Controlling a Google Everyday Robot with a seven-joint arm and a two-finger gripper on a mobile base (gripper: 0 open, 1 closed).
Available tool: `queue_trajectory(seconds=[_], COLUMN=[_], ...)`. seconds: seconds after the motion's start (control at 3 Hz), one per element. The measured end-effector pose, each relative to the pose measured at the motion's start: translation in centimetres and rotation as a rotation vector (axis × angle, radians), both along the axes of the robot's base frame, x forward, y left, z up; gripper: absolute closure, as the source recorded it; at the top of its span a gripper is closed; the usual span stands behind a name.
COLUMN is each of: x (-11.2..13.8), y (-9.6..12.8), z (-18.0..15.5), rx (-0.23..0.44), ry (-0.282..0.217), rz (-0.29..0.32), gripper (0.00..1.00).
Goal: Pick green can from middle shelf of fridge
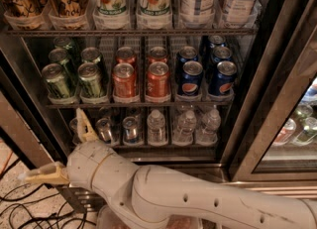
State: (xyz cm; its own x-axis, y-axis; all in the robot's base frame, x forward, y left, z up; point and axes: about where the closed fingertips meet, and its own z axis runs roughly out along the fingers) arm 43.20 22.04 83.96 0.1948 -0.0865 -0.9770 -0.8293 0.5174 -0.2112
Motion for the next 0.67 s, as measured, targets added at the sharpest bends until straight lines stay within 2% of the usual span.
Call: queue_trajectory(seconds=[0.33,0.67], x=[1.5,3.3], y=[0.2,-1.4], z=[-1.4,-2.9], rx=[0.070,0.067], ry=[0.105,0.147], rz=[-0.083,-0.157], gripper=[0.00,0.00])
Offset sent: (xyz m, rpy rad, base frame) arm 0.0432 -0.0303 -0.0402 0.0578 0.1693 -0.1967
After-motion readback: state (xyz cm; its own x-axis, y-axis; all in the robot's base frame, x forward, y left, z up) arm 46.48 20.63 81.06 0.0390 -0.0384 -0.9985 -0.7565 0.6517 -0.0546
